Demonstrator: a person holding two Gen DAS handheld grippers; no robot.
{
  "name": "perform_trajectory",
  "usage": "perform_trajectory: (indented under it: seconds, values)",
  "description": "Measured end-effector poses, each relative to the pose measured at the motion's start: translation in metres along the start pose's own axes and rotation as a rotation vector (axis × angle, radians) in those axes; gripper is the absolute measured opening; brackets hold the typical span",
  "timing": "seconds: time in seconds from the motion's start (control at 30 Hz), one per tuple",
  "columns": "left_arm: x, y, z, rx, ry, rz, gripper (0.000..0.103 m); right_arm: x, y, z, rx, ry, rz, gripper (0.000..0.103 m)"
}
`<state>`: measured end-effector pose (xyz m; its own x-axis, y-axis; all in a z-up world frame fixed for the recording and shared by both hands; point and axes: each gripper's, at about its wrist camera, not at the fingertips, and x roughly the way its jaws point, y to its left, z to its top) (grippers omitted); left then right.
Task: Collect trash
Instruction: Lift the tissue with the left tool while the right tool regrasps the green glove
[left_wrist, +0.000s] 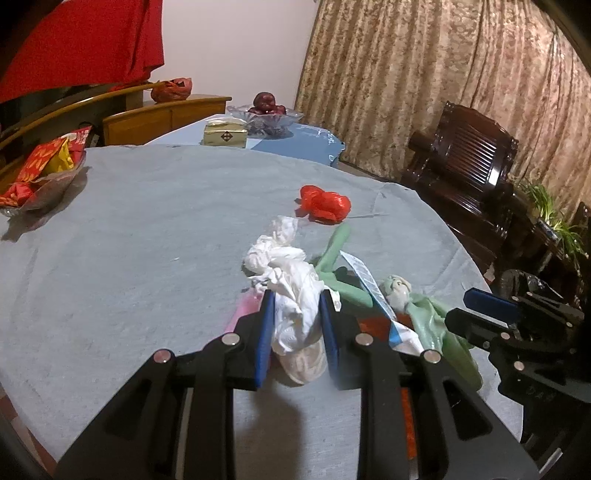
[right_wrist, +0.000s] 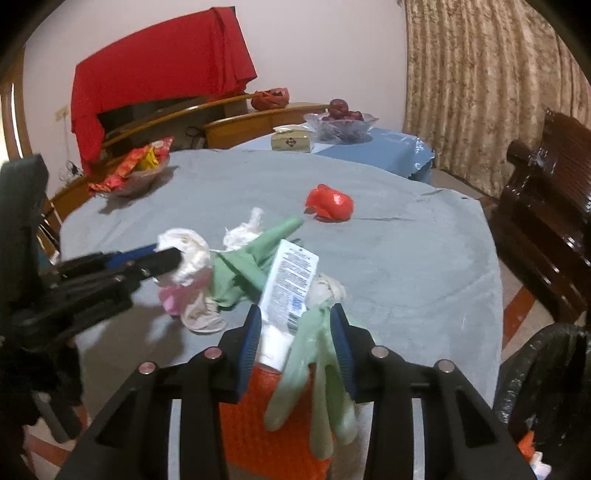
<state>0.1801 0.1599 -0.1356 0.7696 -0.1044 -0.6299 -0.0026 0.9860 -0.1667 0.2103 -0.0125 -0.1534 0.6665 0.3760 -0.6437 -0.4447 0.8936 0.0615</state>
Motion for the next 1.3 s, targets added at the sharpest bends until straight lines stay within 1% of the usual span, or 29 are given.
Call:
perform_trajectory:
  seconds: [0.17,0.2,0.27,0.33,0.4,0.43,0.47,0.57,0.8,0.97,1.17,1.3]
  values:
    - [0.000,0.002,-0.002,-0.007,0.001,-0.001,0.024,0.015,-0.012,-0.005,0.030,0.060,-0.029,0.039]
    - [0.001,0.002,-0.003,-0.008,0.004,-0.003,0.024,0.020,-0.014,-0.008,0.043,0.076,-0.021,0.040]
    - [0.002,0.000,-0.003,-0.007,0.007,-0.008,0.024,0.028,-0.018,-0.011,0.071,0.100,-0.008,0.047]
    - [0.002,-0.002,-0.003,-0.001,0.008,-0.010,0.024,0.034,-0.019,-0.012,0.073,0.112,-0.022,0.048]
    - [0.002,-0.005,-0.002,0.007,0.005,-0.013,0.024,0.039,-0.019,-0.013,0.057,0.128,-0.028,0.038]
    - [0.000,-0.006,0.000,0.009,0.002,-0.014,0.024,0.040,-0.019,-0.013,0.054,0.133,-0.026,0.025]
    - [0.000,-0.006,0.000,0.011,0.000,-0.014,0.024,0.039,-0.020,-0.013,0.058,0.131,-0.016,0.018]
    - [-0.004,-0.008,0.003,0.016,-0.009,-0.015,0.024,0.029,-0.028,-0.011,0.097,0.102,0.003,0.013]
    - [-0.013,-0.025,0.009,0.033,-0.034,-0.034,0.024,-0.015,-0.041,0.006,0.113,-0.011,-0.001,0.013]
    - [-0.022,-0.047,0.014,0.050,-0.060,-0.064,0.024,-0.044,-0.051,0.013,0.128,-0.064,-0.005,0.013]
    - [-0.034,-0.080,0.019,0.073,-0.092,-0.106,0.024,-0.079,-0.063,0.013,0.130,-0.116,-0.041,0.013]
    - [-0.038,-0.106,0.022,0.095,-0.106,-0.134,0.024,-0.103,-0.079,0.008,0.143,-0.140,-0.084,0.013]
